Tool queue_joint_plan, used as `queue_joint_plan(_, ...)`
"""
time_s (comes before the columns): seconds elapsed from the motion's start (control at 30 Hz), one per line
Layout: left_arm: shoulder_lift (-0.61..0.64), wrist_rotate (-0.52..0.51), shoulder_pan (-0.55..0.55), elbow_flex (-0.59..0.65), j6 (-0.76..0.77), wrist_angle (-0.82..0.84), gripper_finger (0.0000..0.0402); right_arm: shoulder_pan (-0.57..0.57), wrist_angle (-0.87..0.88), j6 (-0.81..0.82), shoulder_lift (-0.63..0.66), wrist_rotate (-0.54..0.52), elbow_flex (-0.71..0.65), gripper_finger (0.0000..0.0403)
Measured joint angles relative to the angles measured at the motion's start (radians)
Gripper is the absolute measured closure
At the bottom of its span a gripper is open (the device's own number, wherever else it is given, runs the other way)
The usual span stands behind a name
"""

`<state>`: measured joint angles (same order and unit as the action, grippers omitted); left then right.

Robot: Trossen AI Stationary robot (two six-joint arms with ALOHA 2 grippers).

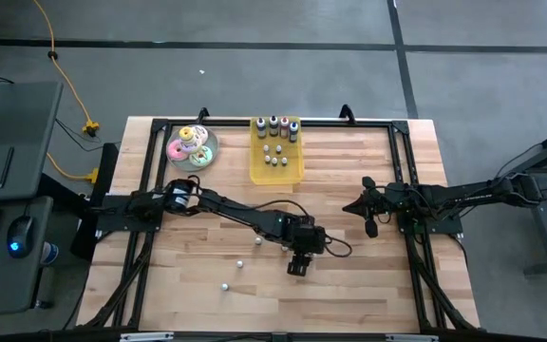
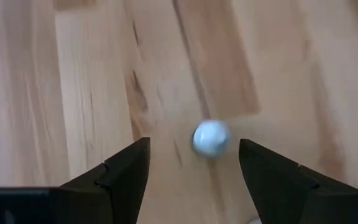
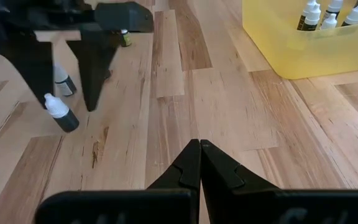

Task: Pick & Place food coloring
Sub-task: Put the bottom right small light green food coloring bottle into the yellow bin

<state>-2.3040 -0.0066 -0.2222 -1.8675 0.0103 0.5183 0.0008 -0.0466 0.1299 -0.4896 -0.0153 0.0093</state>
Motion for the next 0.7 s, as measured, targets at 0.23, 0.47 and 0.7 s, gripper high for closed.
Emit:
queue_joint_plan(0.23,-0.016,0.004,-0.001,-0.002,0.014,-0.027,0.016,0.0,-0.002,0.0,0.0,0.0,0.0,0.0402)
queue_joint_plan(0.47,-0.014,0.005,-0.001,-0.01,0.021,-0.026,0.016,0.0,-0.002,0.0,0.0,0.0,0.0,0.0402)
queue_joint_plan(0.7,-0.014,0.006,-0.001,-0.069,0.021,0.041,0.016,0.0,-0.002,0.0,0.0,0.0,0.0,0.0402)
